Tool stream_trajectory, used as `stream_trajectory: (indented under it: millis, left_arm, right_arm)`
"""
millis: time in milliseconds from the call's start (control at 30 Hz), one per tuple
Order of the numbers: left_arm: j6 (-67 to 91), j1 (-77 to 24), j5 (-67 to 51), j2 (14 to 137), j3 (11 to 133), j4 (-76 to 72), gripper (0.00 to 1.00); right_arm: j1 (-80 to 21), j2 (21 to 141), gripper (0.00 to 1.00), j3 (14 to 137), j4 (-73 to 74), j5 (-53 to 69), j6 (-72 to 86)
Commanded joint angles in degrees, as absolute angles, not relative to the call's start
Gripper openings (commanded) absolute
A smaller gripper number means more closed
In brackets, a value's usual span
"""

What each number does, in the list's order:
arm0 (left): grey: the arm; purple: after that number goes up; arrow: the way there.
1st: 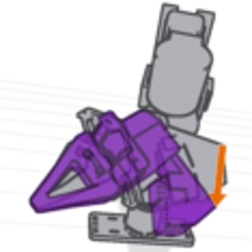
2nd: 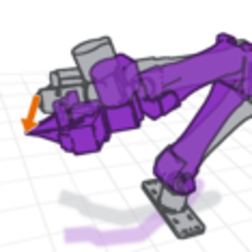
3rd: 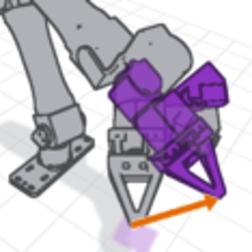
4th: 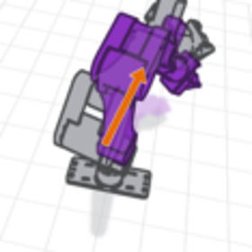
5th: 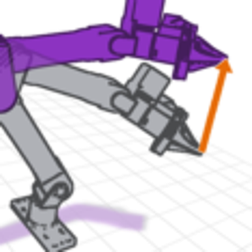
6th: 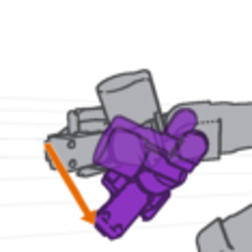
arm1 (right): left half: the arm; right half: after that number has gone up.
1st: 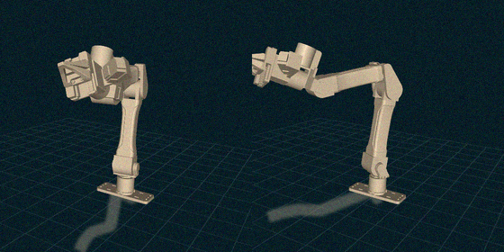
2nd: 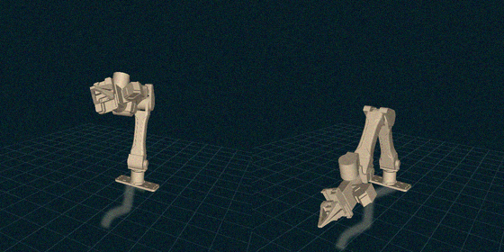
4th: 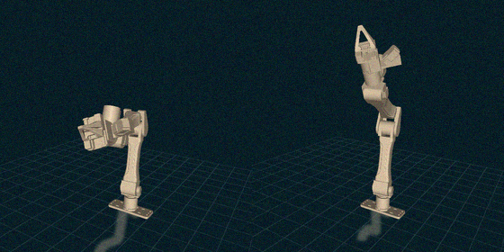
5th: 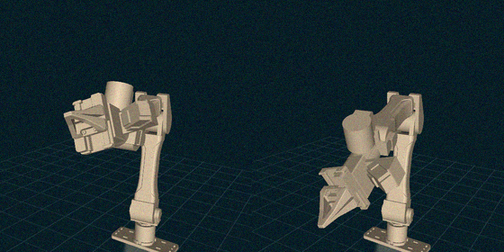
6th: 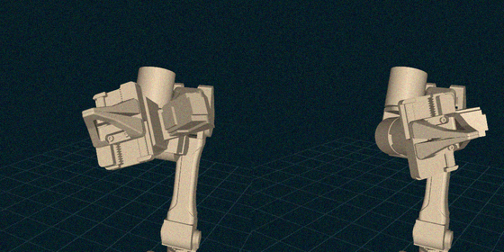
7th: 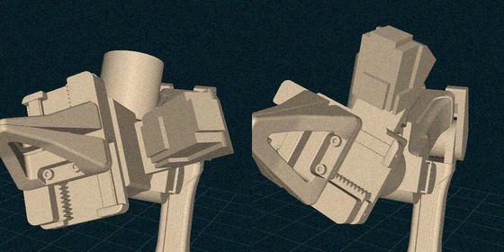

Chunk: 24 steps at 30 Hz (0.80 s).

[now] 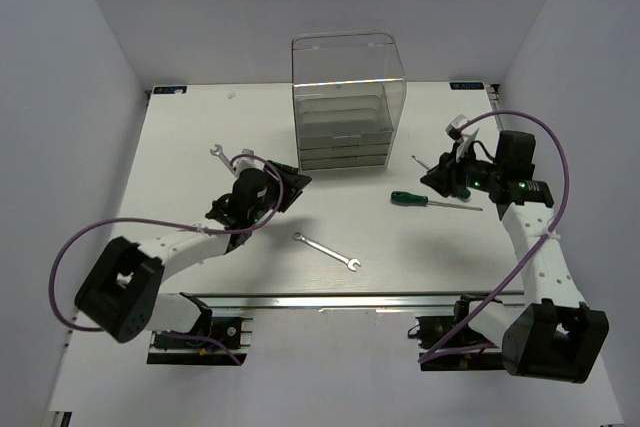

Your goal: Sort the tools into containers

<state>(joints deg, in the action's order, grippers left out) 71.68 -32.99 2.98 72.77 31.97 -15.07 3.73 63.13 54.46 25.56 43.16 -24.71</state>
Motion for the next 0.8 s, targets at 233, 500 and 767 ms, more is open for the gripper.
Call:
stream_trajectory:
  millis: [233,500,767]
  left_arm:
    - [72.2,-36.9,9.2,94.6,43.5,-47.9,0.63]
    - [70.2,-37.6,7.7,109.8,56.5,-53.6,0.59]
    - [70.1,-37.7,7.5,113.9,61.9,-53.5,0.55]
  right_arm:
    - [3.7,62.9,0.46,49.3,11.3,54.2,-17.2]
    - [3.7,61.1,0.46,48.0,11.2,50.5,-18.4]
    - [3.7,59.2,0.46,46.7,13.0,47.8,-20.4]
